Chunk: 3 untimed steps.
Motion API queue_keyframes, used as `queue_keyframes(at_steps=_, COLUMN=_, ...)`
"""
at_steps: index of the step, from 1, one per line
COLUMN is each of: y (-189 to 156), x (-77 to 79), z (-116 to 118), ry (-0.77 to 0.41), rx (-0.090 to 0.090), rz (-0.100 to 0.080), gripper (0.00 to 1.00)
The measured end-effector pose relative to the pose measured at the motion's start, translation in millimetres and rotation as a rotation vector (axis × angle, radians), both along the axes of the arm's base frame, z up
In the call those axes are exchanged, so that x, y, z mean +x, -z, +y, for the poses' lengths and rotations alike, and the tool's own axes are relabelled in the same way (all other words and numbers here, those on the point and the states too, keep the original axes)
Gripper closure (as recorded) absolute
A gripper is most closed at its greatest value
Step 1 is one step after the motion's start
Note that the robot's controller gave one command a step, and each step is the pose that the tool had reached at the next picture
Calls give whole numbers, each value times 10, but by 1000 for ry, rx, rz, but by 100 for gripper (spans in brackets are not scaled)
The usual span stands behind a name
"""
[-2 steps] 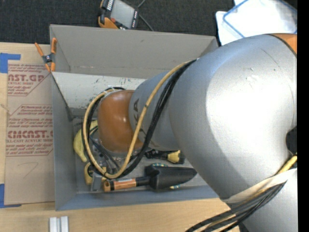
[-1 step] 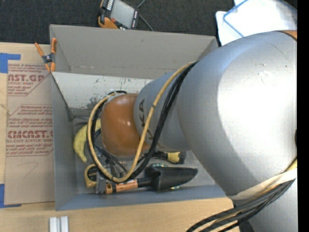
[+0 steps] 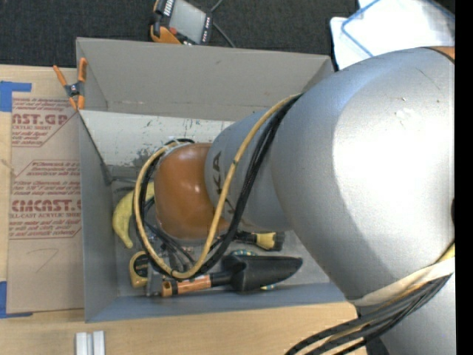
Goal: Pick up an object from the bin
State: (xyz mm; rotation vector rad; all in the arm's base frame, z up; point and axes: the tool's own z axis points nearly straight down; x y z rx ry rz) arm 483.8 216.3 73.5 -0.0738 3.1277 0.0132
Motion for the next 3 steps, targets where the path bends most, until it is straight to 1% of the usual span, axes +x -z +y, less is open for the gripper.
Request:
queue_keyframes(at_steps=1, y=-5, x=-1, z=0, ry=0, rx=0, rz=0, gripper=100)
queue_keyframes(at_steps=2, y=-193, x=-15, z=-3, ry=0, rx=-1, rz=5, gripper=100)
queue_keyframes(at_steps=3, y=-490, x=-35, z=-7, ry=-1, rx=-4, rz=12, gripper=100)
